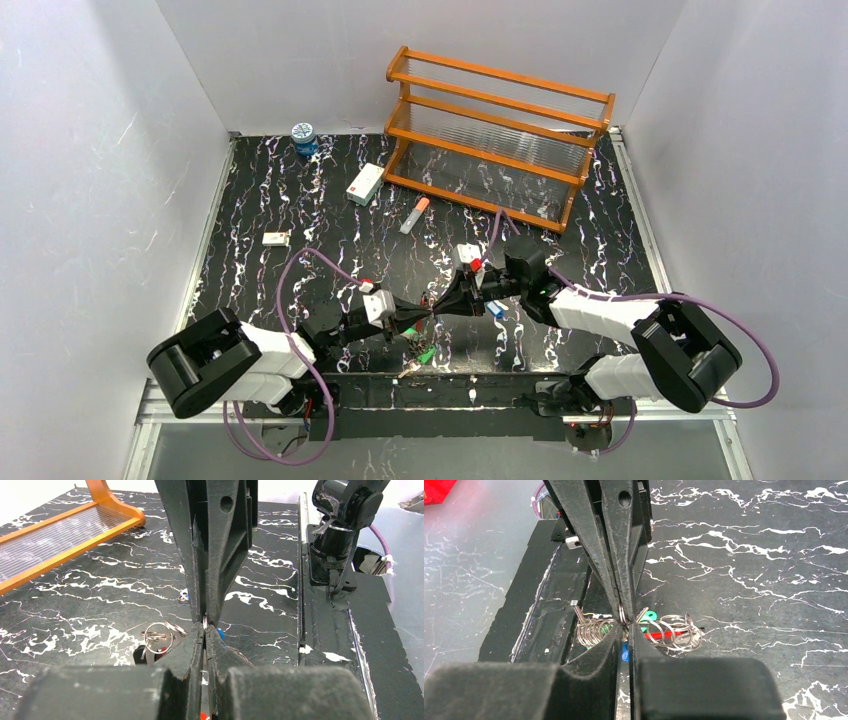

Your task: Put the keys on the keyring

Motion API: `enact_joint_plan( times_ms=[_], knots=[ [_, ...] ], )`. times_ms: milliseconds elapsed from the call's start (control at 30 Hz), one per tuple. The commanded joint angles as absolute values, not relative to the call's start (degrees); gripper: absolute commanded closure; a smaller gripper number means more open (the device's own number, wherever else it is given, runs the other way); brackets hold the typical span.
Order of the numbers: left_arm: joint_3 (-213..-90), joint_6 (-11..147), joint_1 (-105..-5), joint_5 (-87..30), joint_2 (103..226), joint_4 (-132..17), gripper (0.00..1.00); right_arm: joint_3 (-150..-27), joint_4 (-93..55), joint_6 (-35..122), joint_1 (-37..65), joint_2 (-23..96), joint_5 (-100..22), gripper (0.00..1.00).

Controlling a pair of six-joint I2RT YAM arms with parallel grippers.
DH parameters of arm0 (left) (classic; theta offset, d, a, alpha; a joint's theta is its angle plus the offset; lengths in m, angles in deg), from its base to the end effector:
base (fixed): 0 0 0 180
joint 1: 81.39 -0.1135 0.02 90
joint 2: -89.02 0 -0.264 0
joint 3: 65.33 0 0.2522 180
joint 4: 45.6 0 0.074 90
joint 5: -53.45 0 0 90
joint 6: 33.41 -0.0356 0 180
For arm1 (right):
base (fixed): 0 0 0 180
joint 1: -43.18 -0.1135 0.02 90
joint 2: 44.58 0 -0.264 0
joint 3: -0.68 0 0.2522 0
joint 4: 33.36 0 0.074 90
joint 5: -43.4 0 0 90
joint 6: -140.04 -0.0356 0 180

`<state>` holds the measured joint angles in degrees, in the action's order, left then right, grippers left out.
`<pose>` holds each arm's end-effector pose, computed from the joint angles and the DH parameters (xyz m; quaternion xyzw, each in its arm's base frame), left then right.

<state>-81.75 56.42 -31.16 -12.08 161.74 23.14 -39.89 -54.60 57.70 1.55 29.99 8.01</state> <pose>0.1073 -0.1519 0.1787 0.4101 0.4835 -0.4426 0.6341 0.1684 0.1885 0.2061 -0.5497 0.5116 0.5048 0.4257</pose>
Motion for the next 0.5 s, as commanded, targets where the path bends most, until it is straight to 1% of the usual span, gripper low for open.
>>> enact_joint_plan(
  times_ms=[0, 100, 133, 167, 267, 300, 367, 467],
  knots=[
    [-81.55, 56.20, -30.93, -11.85, 162.09, 25.54, 1.00, -42.17, -58.05, 56.85, 1.77, 30.26, 9.50, 0.89],
    [-81.56, 56.14, -30.94, -11.86, 162.31, 25.54, 1.00, -42.70, -56.34, 57.30, 1.70, 30.47, 9.38, 0.99],
    [-81.62, 56.12, -30.92, -11.92, 162.39, 25.48, 1.00, -42.98, -55.30, 57.77, 1.72, 30.48, 9.38, 0.99],
    [-81.64, 56.02, -30.96, -12.03, 162.48, 25.41, 0.96, -43.31, -54.03, 58.27, 1.70, 30.48, 9.32, 0.99],
    [-81.52, 55.82, -30.95, -13.33, 162.14, 24.91, 0.78, -44.79, -48.86, 61.12, 1.69, 30.40, 8.50, 0.99],
    [-81.43, 55.69, -30.94, -13.82, 161.88, 24.58, 0.75, -45.33, -46.68, 62.26, 1.64, 30.32, 7.68, 0.99],
    [-81.30, 55.16, -30.96, -14.81, 161.22, 23.50, 0.69, -46.75, -41.67, 64.76, 1.61, 30.14, 6.47, 0.99],
    [-81.44, 54.06, -30.98, -16.14, 160.06, 20.45, 0.64, -48.57, -34.27, 68.47, 1.48, 29.96, 4.29, 0.99]
  ],
)
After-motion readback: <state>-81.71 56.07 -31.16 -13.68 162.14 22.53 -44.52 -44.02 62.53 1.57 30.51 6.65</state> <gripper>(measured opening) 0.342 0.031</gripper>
